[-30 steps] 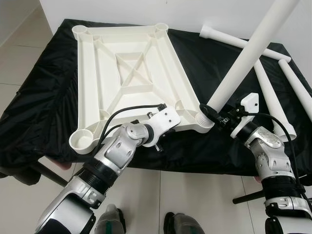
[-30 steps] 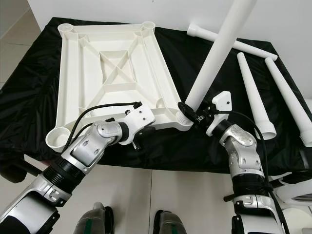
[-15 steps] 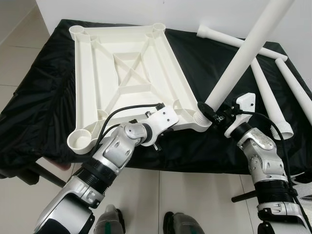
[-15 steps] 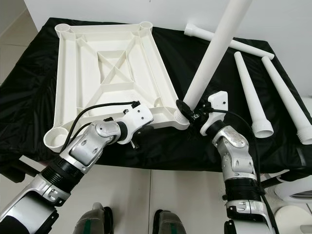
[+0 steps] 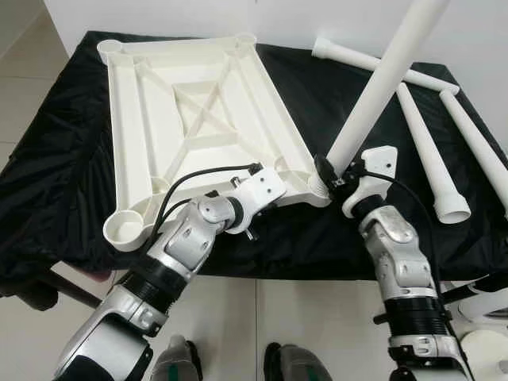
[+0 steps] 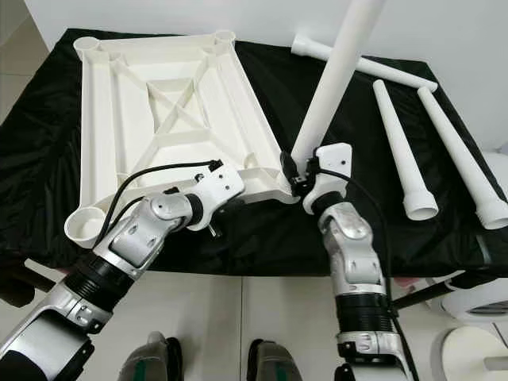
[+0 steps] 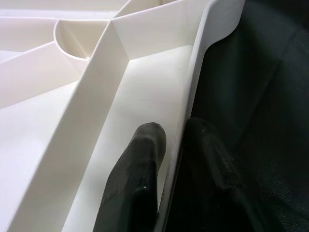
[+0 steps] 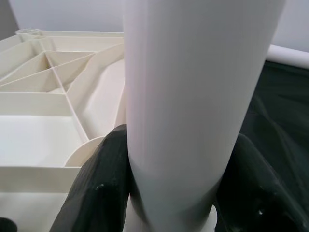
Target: Building children table
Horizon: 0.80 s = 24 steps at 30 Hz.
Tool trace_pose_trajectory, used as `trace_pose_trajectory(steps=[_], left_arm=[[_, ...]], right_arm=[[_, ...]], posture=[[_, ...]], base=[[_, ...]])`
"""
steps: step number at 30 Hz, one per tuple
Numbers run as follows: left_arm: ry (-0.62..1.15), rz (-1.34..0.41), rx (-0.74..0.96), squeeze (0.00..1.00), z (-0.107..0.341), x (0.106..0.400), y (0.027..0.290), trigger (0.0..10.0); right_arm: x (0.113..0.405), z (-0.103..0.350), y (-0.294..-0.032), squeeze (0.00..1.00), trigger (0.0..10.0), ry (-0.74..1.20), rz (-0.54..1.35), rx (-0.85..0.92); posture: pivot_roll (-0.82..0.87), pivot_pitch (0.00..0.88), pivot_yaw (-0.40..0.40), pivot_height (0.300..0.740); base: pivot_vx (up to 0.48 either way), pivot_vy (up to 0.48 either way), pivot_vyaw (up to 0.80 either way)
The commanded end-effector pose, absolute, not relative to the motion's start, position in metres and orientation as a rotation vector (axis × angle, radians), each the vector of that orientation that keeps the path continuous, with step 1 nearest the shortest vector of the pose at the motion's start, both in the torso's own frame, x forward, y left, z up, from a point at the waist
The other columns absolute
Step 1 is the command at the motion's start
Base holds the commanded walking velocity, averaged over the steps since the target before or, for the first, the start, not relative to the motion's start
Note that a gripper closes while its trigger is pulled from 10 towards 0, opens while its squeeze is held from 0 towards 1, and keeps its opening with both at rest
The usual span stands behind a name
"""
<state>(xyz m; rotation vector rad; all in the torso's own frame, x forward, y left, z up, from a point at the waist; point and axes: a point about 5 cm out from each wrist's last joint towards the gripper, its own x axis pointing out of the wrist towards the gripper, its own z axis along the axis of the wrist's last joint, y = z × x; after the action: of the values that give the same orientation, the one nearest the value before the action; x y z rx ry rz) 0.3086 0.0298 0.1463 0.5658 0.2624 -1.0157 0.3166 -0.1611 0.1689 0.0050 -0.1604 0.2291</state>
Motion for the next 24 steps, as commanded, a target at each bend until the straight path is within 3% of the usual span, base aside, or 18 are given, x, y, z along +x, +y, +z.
trace_pose_trajectory(steps=[1,10,14,15,16,18,19,24], left_arm=[[0.279,-1.142,0.570,0.00,0.138,0.293,0.014,10.0],[0.273,-1.141,0.567,0.00,0.137,0.293,0.011,10.0],[0.273,-1.141,0.567,0.00,0.137,0.293,0.011,10.0],[0.272,-1.142,0.566,0.00,0.137,0.292,0.011,10.0],[0.273,-1.142,0.567,0.00,0.137,0.292,0.011,10.0],[0.273,-1.142,0.567,0.00,0.137,0.292,0.011,10.0],[0.273,-1.143,0.568,0.00,0.137,0.292,0.011,10.0],[0.274,-1.143,0.571,0.00,0.137,0.293,0.011,10.0]], right_arm=[[0.318,0.169,-0.172,0.00,10.0,-0.144,0.069,0.006],[0.302,0.174,-0.151,0.00,10.0,-0.158,-0.185,0.046],[0.301,0.173,-0.146,0.00,10.0,-0.150,-0.194,0.050],[0.301,0.172,-0.143,0.09,10.0,-0.145,-0.170,0.062],[0.301,0.173,-0.141,0.90,10.0,-0.153,-0.152,0.078],[0.301,0.173,-0.141,0.90,10.0,-0.153,-0.152,0.078],[0.301,0.175,-0.141,1.00,10.0,-0.160,-0.140,0.090],[0.302,0.181,-0.142,1.00,10.0,-0.189,-0.110,0.122]], posture=[[-0.02,0.092,-0.055,0.740],[-0.01,0.075,-0.066,0.740],[-0.01,0.075,-0.066,0.740],[-0.01,0.073,-0.065,0.740],[-0.01,0.071,-0.065,0.740],[-0.01,0.071,-0.065,0.740],[-0.01,0.071,-0.065,0.740],[-0.01,0.068,-0.063,0.740]], base=[[0.000,0.000,0.00],[0.000,0.000,0.00],[0.000,0.000,0.00],[0.000,0.000,0.00],[0.000,0.000,0.00],[0.000,0.000,0.00],[0.000,0.000,0.00],[0.000,0.000,0.00]])
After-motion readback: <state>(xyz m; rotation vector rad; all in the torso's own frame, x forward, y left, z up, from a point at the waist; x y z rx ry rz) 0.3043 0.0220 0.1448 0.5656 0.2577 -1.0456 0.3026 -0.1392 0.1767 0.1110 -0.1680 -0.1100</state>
